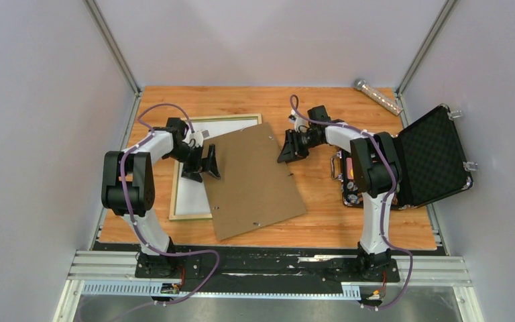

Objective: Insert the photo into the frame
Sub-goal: Pick up the photo frame item at the center of the board.

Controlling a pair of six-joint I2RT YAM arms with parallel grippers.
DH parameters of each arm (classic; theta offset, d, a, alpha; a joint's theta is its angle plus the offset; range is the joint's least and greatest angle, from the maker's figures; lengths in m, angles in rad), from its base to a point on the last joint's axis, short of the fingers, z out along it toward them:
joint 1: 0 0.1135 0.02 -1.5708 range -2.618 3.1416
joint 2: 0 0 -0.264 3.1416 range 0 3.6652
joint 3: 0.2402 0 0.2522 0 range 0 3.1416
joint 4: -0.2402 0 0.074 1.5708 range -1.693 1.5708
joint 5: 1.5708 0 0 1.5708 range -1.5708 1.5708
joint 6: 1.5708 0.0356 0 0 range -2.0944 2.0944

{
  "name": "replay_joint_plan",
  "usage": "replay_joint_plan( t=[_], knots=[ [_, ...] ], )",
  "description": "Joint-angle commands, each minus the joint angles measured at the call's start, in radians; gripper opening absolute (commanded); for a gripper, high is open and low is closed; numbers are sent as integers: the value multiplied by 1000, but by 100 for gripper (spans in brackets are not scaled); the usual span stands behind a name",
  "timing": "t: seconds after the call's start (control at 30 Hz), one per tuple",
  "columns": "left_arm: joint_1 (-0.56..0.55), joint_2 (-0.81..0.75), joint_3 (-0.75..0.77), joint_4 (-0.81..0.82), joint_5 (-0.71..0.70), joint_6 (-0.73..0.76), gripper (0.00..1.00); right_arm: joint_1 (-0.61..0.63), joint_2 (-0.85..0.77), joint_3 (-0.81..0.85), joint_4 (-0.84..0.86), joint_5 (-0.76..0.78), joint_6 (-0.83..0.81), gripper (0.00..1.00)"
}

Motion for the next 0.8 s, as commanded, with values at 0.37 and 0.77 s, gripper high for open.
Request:
replay_joint_plan(
  t=[0.37, 0.77],
  knots=[
    [7, -9, 15, 38, 172, 25, 100, -46, -33, -142, 280, -215, 233, 10],
    [10, 34, 97, 117, 184, -52, 100, -46, -137, -371, 563, -134, 416, 0]
  ],
)
